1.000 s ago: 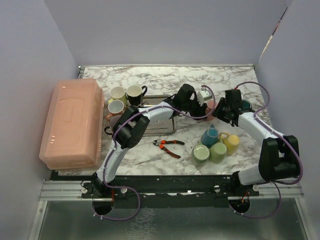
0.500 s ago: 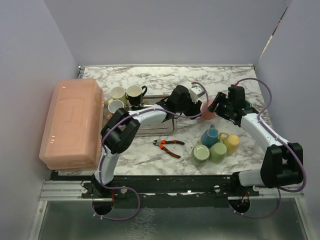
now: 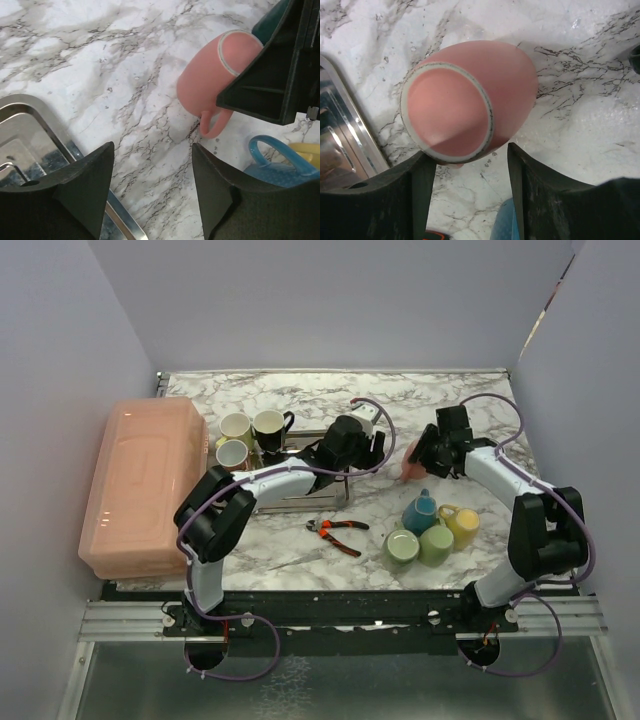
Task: Turn the mug right side up
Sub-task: Turn over the cup at the center of the board.
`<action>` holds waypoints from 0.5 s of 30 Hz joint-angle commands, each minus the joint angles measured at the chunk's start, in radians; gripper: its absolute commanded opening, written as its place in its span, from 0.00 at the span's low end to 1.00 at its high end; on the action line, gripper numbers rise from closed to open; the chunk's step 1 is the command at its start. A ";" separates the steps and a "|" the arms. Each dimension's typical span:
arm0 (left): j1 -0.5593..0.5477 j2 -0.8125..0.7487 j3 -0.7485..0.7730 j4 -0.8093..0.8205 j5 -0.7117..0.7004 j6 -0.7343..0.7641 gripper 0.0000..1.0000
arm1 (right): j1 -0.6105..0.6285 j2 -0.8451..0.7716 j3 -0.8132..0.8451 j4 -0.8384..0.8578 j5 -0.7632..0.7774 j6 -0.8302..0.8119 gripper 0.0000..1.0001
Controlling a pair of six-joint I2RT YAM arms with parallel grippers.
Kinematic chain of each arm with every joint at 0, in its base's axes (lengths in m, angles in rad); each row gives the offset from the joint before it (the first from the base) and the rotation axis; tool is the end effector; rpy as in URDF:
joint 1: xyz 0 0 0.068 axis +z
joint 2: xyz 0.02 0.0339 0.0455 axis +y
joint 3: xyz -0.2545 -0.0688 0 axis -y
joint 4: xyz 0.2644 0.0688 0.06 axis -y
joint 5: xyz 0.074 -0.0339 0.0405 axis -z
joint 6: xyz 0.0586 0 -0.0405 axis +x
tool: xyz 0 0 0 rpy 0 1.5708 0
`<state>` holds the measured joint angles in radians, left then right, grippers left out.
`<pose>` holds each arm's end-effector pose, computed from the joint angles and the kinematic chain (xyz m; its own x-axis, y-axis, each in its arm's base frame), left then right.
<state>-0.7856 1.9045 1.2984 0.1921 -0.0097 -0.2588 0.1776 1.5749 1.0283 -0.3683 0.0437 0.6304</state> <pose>0.3371 -0.3364 0.1993 -0.4543 0.0925 -0.8860 0.6048 0.7623 -0.2305 0.3537 0.0609 0.1768 -0.7187 0.4693 -0.5131 0.3384 0.8807 0.3315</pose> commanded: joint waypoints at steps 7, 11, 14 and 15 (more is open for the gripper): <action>0.004 -0.097 -0.048 0.009 -0.151 -0.067 0.65 | 0.009 0.066 0.051 -0.057 0.091 -0.013 0.38; 0.005 -0.097 -0.044 -0.002 -0.141 -0.083 0.65 | 0.010 0.078 0.072 -0.066 0.093 -0.048 0.27; 0.008 -0.098 -0.041 -0.009 -0.138 -0.085 0.65 | 0.010 0.092 0.088 -0.074 0.093 -0.071 0.25; 0.008 -0.099 -0.042 -0.012 -0.138 -0.085 0.65 | 0.010 0.099 0.092 -0.077 0.095 -0.080 0.24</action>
<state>-0.7807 1.8366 1.2617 0.1909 -0.1249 -0.3229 0.1844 1.6394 1.0878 -0.3988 0.0994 0.5987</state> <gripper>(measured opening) 0.652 0.255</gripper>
